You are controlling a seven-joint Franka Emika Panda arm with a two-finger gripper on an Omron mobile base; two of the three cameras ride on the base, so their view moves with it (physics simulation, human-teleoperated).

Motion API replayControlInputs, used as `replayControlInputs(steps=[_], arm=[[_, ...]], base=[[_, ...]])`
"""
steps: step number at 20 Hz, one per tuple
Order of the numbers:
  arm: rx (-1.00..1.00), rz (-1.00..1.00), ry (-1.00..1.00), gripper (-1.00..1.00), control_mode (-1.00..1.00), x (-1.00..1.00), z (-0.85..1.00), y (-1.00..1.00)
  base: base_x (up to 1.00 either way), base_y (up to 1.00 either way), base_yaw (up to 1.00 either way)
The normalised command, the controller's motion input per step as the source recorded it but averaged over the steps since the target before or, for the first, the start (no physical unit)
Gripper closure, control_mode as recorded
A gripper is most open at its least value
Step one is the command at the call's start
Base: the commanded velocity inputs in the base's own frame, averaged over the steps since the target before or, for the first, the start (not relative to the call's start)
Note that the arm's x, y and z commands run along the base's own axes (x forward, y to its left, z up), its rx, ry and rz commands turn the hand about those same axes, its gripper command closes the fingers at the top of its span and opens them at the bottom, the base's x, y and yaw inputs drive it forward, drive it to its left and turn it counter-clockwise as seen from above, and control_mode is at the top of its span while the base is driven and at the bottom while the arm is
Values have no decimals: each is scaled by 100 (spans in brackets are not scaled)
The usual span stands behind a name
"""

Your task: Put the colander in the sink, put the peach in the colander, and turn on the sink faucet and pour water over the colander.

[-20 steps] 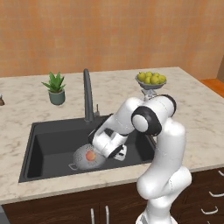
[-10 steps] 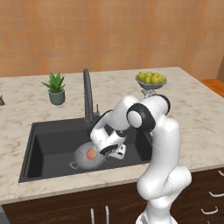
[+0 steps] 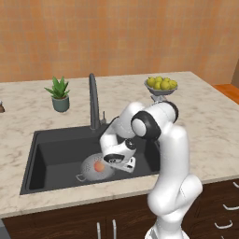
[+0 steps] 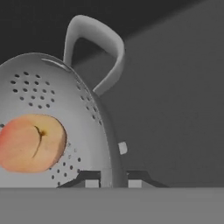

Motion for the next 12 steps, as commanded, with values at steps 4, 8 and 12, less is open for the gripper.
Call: replayControlInputs(steps=[4, 8, 12], arm=[[7, 0, 0, -100, -100, 0, -13, 0], [2, 0, 0, -100, -100, 0, 5, -11], [0, 0, 12, -100, -100, 0, 51, -14]], base=[[0, 0, 0], [0, 0, 0], [0, 0, 0]])
